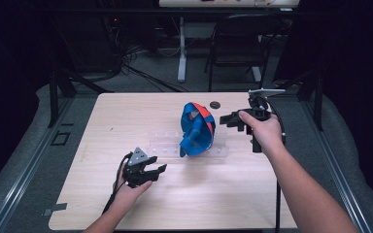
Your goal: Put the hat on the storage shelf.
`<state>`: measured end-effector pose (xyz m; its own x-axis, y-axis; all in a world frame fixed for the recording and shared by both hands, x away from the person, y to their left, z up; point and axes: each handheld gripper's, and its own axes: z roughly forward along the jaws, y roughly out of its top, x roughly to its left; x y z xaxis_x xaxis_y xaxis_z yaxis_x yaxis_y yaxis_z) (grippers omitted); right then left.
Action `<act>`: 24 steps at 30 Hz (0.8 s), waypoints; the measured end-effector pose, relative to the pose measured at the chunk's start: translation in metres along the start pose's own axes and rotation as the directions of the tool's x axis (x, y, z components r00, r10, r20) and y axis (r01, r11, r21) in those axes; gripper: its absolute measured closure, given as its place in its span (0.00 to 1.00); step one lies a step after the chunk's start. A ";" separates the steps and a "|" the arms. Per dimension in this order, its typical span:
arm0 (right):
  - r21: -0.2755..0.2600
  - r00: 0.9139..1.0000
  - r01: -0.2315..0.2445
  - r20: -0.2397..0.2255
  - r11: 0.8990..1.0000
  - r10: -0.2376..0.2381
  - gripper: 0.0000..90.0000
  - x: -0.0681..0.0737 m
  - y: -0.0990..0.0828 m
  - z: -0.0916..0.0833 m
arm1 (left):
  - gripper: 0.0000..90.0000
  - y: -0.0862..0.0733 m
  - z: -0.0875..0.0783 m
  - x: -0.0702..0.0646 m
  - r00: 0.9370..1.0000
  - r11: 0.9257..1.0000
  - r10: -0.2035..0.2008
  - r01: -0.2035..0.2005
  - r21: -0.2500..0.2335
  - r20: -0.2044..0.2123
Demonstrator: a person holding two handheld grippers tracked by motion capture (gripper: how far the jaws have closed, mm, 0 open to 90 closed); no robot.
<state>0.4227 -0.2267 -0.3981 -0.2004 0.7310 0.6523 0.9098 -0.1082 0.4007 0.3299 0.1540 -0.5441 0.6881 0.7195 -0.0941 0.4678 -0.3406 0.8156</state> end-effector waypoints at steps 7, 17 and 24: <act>-0.011 0.999 0.041 0.029 0.999 -0.041 0.58 -0.014 -0.031 -0.007 | 0.53 -0.009 -0.013 0.012 0.999 0.999 -0.031 0.031 -0.009 -0.022; -0.016 0.995 0.088 0.044 0.996 -0.088 0.53 -0.042 -0.081 -0.002 | 0.53 -0.017 -0.021 0.032 0.995 0.996 -0.085 0.083 -0.032 -0.055; -0.082 0.993 0.110 0.048 0.991 -0.107 0.50 -0.066 -0.118 0.001 | 0.53 -0.019 -0.019 0.034 0.995 0.996 -0.087 0.085 -0.036 -0.054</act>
<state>0.3292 -0.2617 -0.4892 -0.2785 0.7699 0.5742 0.8493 -0.0818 0.5216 0.3335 0.1966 -0.5518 0.6140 0.7779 -0.1338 0.5043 -0.2562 0.8246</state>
